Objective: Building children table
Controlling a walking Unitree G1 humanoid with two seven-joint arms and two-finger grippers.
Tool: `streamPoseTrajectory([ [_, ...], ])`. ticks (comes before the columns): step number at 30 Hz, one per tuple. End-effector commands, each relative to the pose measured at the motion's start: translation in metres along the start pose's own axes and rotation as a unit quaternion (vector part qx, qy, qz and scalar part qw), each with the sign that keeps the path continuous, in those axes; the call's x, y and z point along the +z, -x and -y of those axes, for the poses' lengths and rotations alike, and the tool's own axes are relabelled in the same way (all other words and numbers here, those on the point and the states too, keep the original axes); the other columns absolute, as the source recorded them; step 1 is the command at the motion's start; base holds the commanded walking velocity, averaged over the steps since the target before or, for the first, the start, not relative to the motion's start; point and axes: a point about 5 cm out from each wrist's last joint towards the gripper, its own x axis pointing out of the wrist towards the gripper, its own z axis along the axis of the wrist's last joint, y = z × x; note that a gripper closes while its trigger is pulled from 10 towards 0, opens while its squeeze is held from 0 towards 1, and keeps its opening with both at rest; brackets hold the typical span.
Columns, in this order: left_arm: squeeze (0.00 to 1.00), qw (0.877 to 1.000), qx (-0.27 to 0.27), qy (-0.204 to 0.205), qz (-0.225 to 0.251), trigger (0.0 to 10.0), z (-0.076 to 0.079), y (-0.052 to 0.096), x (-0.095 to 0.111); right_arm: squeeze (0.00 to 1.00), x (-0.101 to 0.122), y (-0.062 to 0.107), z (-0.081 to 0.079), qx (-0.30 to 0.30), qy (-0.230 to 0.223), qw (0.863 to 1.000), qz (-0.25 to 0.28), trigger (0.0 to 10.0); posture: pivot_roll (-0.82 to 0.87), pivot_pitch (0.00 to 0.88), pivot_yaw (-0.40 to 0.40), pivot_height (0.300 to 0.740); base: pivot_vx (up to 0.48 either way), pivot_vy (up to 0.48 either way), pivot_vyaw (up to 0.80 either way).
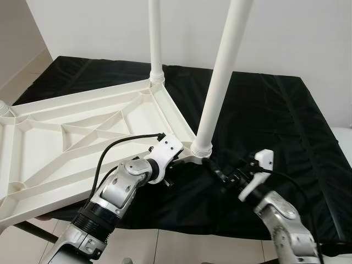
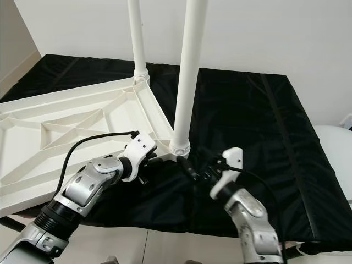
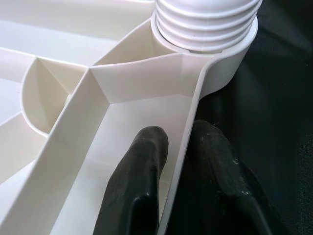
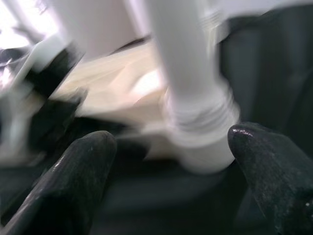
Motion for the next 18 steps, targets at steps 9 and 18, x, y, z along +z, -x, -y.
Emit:
streamPoseTrajectory([
  [9,0.0,0.999,-0.022,-0.028,-0.018,10.0,-0.004,-0.004,-0.004,0.0,-0.02,0.017,-0.017,0.124,-0.024,0.989,-0.081,10.0,-0.06,0.0,0.028,0.74,0.0,0.0,0.0],
  [18,0.0,0.996,-0.052,-0.072,-0.017,10.0,0.003,-0.011,0.001,0.0,-0.013,0.0,-0.016,0.161,-0.025,0.984,-0.07,10.0,-0.04,0.0,0.022,0.74,0.0,0.0,0.0],
])
